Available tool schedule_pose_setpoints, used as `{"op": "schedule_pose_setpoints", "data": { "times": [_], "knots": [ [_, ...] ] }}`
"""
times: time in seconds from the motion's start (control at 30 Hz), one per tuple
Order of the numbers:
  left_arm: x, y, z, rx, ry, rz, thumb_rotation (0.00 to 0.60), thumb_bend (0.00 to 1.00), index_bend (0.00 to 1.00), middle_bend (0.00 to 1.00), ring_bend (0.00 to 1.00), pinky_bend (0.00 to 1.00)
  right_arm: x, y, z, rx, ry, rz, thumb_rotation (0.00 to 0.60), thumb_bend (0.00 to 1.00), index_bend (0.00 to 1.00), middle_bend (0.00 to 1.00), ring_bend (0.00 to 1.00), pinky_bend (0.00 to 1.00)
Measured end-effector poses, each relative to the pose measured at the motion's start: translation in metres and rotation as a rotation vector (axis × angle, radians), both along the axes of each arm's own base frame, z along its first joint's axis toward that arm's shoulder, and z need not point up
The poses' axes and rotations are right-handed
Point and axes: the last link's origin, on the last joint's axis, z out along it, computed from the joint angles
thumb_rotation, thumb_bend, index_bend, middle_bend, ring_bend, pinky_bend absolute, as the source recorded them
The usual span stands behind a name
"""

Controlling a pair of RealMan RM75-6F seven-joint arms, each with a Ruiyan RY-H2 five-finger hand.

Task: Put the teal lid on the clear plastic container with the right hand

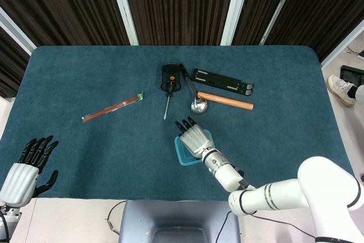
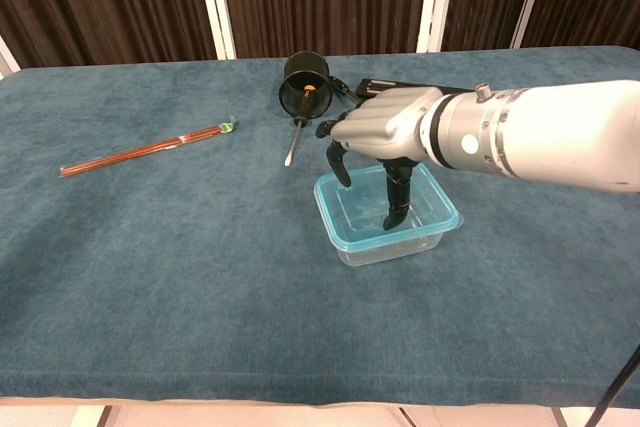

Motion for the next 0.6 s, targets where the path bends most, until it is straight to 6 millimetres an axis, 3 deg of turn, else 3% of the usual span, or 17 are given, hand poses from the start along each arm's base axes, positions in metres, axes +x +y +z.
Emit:
{"op": "schedule_pose_setpoints", "data": {
  "times": [0.6],
  "knots": [
    [-0.0006, -0.0004, 0.0006, -0.002, -0.005, 0.003, 0.6, 0.44, 0.0, 0.0, 0.0, 0.02, -0.0035, -0.0007, -0.0055, 0.006, -0.001, -0.006, 0.6, 0.23, 0.48, 0.05, 0.03, 0.15]
  ]
}}
